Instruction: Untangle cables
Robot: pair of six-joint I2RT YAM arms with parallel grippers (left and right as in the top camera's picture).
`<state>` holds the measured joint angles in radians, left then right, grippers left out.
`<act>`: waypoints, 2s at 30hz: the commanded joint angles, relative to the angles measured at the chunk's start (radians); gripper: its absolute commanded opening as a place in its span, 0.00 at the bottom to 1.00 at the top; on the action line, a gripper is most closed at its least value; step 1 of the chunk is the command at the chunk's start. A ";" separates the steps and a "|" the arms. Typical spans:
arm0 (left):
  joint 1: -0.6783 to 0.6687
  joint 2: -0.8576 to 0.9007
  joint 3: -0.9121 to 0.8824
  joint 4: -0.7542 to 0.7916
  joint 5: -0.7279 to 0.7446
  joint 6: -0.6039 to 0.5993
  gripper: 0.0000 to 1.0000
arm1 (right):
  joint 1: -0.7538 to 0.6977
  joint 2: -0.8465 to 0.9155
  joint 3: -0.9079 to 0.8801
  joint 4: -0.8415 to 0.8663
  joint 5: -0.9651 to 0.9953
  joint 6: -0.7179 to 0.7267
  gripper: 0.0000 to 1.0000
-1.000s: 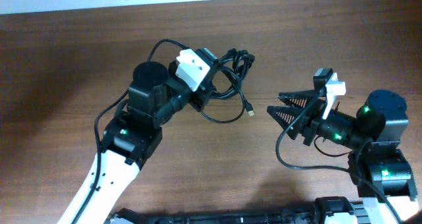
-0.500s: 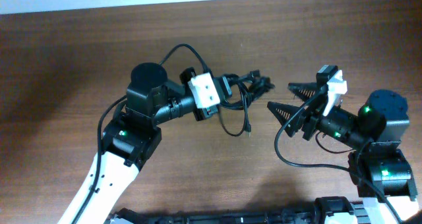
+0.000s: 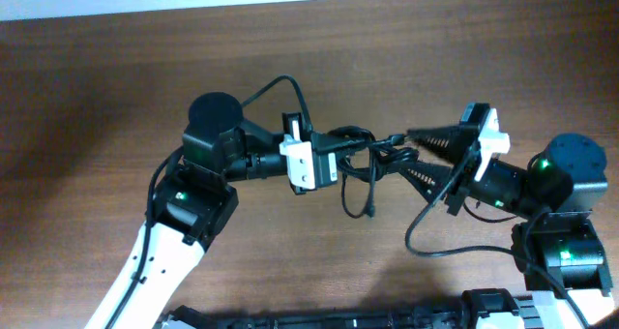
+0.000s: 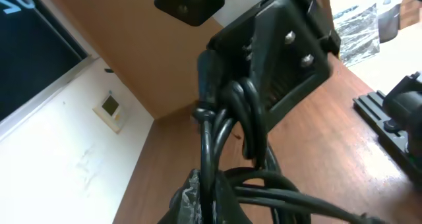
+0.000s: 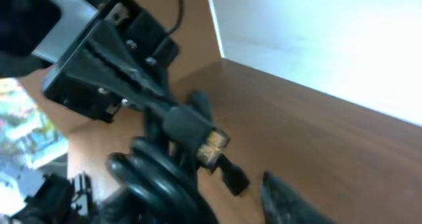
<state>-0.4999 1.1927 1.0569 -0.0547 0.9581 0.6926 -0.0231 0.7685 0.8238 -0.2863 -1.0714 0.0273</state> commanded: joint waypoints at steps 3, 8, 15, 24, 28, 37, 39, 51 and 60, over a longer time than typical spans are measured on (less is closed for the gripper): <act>-0.063 -0.023 0.021 0.014 -0.030 -0.037 0.08 | 0.003 -0.004 0.013 0.002 -0.077 0.014 0.10; -0.062 -0.024 0.021 0.016 -0.321 -0.307 0.32 | 0.003 -0.004 0.013 0.003 0.012 0.014 0.07; 0.032 -0.068 0.021 0.007 -0.444 -0.667 0.99 | 0.002 -0.004 0.013 0.004 0.029 -0.082 0.04; 0.266 -0.093 0.021 -0.101 0.029 -0.711 0.99 | 0.002 -0.003 0.013 0.005 -0.242 -0.393 0.04; 0.280 -0.093 0.021 -0.209 0.172 -0.568 1.00 | 0.002 -0.003 0.013 0.017 -0.354 -0.446 0.04; 0.280 -0.093 0.021 -0.314 0.344 -0.451 0.86 | 0.003 -0.003 0.013 0.058 -0.481 -0.449 0.04; 0.280 -0.093 0.021 -0.314 0.344 -0.450 0.78 | 0.004 -0.004 0.013 0.059 -0.481 -0.450 0.04; 0.279 -0.092 0.021 -0.365 0.344 -0.451 0.61 | 0.004 -0.003 0.013 0.202 -0.480 -0.450 0.04; 0.220 -0.087 0.021 -0.366 0.344 -0.436 0.56 | 0.004 -0.003 0.013 0.233 -0.480 -0.450 0.04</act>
<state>-0.2382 1.1049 1.0626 -0.4194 1.2835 0.2291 -0.0235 0.7696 0.8238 -0.0689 -1.5322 -0.4221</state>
